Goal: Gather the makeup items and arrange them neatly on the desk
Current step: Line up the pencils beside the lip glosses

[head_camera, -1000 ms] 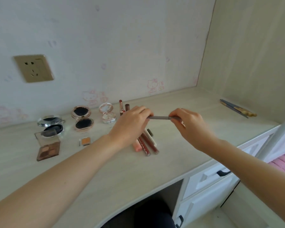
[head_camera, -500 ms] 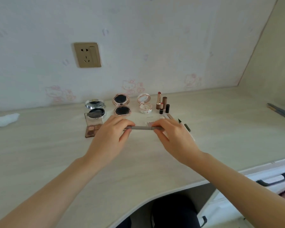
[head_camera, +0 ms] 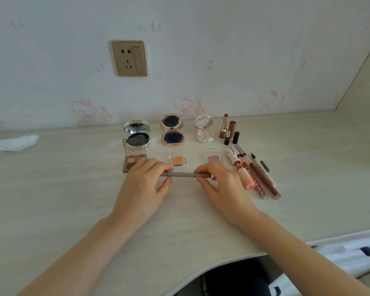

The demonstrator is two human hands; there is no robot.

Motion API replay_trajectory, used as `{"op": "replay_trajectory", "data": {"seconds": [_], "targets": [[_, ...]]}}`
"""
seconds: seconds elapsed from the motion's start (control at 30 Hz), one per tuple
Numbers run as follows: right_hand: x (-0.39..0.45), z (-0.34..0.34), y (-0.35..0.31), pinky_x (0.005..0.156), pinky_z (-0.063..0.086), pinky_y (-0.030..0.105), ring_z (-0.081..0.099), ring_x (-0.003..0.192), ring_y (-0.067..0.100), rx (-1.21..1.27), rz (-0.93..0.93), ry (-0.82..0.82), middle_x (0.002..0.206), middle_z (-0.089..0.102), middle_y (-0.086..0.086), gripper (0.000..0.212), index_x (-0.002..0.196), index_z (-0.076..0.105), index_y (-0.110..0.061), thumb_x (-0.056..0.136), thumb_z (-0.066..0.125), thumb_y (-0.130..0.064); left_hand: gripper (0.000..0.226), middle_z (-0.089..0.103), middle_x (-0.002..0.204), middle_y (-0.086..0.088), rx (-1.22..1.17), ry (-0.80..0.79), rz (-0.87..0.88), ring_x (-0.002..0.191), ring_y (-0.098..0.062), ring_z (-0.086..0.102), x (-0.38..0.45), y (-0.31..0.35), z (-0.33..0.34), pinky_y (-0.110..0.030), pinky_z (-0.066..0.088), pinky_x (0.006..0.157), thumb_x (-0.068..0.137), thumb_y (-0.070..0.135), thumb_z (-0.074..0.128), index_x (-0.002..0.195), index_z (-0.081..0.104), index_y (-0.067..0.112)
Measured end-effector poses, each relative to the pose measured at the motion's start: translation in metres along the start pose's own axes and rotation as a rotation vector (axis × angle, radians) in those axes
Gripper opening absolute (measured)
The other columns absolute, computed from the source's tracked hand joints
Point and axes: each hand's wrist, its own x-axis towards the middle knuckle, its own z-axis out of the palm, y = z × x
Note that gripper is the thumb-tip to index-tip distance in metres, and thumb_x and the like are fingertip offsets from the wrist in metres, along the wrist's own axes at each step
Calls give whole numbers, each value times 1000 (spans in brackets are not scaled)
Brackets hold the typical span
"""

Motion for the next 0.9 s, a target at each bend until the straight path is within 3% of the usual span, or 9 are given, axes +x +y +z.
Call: {"op": "replay_trajectory", "data": {"seconds": [0.2,0.37,0.57,0.7,0.8,0.9], "targets": [[-4,1,-3,79,38,12,54,89,12,6,-90,-14,91,65,-8,11,99,69,-14,88,65,-13,16,63,88,3,-12,-101,98,83,-19,59,-5,18,1,-33,49,71,80,14,73,95,68,13],[-4,-2,-2,77,37,6,52,86,-1,107,16,28,86,66,-13,12,100,70,-19,89,64,-20,10,62,90,1,-88,-96,71,83,-20,61,-5,18,0,-41,52,69,84,7,68,94,66,10],[-1,-3,1,69,39,15,50,79,5,167,129,-30,70,62,-9,21,76,67,-25,93,55,-30,12,59,92,3,-58,-62,90,84,-17,58,-6,18,1,-39,51,67,85,6,64,95,62,12],[-2,-4,-2,72,42,17,52,78,5,212,56,-9,72,63,-14,12,83,68,-23,91,59,-23,19,61,91,2,-18,-61,122,85,-15,55,-8,22,2,-25,45,70,83,3,65,101,64,9],[-3,-5,-2,74,42,15,54,82,6,216,11,-15,77,64,-18,12,93,70,-24,91,61,-16,15,63,86,-2,52,-84,158,84,-21,58,-9,23,2,-31,49,72,86,8,64,101,66,5],[-4,-2,-1,77,43,21,53,83,10,125,-86,-42,80,65,-11,15,101,71,-16,91,61,-13,21,63,78,-4,119,-102,186,78,-24,57,-6,23,-1,-37,51,70,93,21,55,92,68,4]]}}
